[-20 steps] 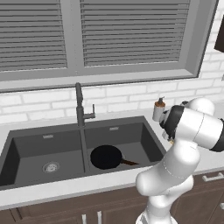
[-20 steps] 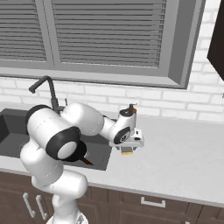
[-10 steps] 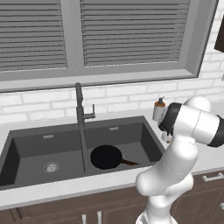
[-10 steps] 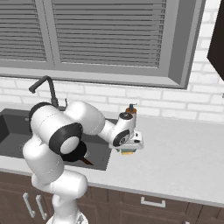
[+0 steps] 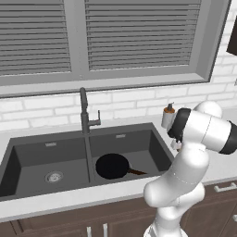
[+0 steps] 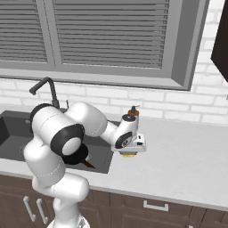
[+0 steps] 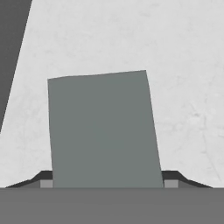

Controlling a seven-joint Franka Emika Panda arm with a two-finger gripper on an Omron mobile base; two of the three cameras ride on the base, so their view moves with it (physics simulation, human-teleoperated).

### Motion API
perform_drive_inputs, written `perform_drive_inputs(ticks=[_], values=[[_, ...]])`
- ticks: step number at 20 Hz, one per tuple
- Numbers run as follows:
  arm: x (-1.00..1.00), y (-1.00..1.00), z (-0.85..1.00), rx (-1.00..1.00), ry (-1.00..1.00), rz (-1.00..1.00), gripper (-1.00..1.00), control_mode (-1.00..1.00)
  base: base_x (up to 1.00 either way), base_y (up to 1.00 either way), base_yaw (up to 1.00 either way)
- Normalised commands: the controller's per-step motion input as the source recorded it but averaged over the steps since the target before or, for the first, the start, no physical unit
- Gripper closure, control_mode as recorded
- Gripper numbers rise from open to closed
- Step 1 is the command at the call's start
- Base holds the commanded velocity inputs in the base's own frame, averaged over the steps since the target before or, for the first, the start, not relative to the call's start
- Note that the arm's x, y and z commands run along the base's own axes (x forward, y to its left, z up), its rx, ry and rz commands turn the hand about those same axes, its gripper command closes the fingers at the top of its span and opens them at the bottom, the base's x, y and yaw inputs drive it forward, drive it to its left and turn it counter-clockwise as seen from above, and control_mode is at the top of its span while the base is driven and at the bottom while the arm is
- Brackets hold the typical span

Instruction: Pick the pan and sponge and place them into the sink. Then turn on the water.

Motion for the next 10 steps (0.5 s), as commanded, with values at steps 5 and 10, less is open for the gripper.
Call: perform_drive_inputs(ticks=[5,10], values=[[0.0,0.0,0.0,0.0,0.0,0.0,1.0,-1.0,0.0,0.0,0.0],[0.0,0.03,0.01,0.0,0.0,0.0,1.0,-1.0,0.0,0.0,0.0]])
